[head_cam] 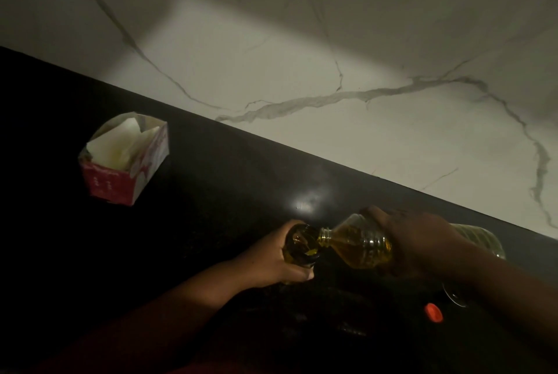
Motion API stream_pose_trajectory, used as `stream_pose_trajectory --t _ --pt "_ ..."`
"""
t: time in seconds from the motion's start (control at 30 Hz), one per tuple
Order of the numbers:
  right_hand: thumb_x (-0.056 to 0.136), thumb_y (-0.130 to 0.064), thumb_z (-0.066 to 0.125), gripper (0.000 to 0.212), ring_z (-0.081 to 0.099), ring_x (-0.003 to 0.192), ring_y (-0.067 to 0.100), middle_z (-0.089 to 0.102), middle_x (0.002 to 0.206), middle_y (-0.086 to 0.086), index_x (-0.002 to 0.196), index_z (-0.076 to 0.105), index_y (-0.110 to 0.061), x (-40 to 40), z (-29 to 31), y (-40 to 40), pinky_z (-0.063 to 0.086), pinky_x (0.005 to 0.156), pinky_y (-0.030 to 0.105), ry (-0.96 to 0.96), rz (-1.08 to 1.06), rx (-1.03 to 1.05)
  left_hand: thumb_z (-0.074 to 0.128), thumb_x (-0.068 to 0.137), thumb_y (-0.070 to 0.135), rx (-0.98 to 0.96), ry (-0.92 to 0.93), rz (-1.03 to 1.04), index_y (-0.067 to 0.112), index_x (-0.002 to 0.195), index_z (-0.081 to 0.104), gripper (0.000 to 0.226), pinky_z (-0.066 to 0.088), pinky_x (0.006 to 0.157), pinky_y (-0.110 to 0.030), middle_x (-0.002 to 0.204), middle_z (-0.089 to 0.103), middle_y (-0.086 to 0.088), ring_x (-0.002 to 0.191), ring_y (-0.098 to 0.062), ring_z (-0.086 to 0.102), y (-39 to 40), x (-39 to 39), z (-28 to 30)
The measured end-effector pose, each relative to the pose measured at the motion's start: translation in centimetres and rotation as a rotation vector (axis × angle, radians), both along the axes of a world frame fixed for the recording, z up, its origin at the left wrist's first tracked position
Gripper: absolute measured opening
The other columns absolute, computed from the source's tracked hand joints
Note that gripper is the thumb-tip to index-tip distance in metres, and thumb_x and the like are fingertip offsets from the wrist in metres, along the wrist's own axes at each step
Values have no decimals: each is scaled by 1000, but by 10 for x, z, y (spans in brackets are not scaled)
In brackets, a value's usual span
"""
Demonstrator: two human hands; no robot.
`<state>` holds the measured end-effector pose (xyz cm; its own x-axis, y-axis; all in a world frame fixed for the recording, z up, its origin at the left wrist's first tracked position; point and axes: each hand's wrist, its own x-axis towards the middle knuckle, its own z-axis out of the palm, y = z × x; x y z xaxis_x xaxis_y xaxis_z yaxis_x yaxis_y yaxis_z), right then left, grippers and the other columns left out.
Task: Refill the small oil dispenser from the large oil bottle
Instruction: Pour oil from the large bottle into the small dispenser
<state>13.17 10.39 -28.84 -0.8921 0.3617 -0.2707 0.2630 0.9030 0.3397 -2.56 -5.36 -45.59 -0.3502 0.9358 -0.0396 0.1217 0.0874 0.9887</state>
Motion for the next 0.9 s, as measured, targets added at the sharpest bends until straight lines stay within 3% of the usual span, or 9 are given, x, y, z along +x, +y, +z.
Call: stream_pose_trajectory --t 0.33,0.6,0.83,0.9 --pt "56 -69 65 93 57 111 15 57 121 -10 133 22 -38 0 -2 3 49 88 33 11 14 -7 86 69 13 29 -9 4 46 116 44 71 52 88 -20 118 62 11 112 -4 60 -1 1 0" --pt "58 -66 68 96 55 113 15 55 126 -11 136 21 -37 0 0 0 48 88 31 -10 7 -1 86 65 22 15 15 8 51 116 44 72 51 98 -28 118 63 11 113 -3 60 0 0 -3" --pt "59 -65 68 96 55 113 14 54 126 -12 137 20 -37 -2 1 -2 44 86 29 -20 -2 21 85 70 16 7 23 -5 50 113 43 69 49 92 -18 114 61 14 110 2 59 -1 0 0" --pt "60 -66 68 96 55 114 15 53 127 -11 138 20 -37 -2 1 -2 44 88 29 -18 -6 26 86 67 22 10 24 -1 55 113 43 72 49 96 -23 115 62 13 111 0 59 -1 1 1"
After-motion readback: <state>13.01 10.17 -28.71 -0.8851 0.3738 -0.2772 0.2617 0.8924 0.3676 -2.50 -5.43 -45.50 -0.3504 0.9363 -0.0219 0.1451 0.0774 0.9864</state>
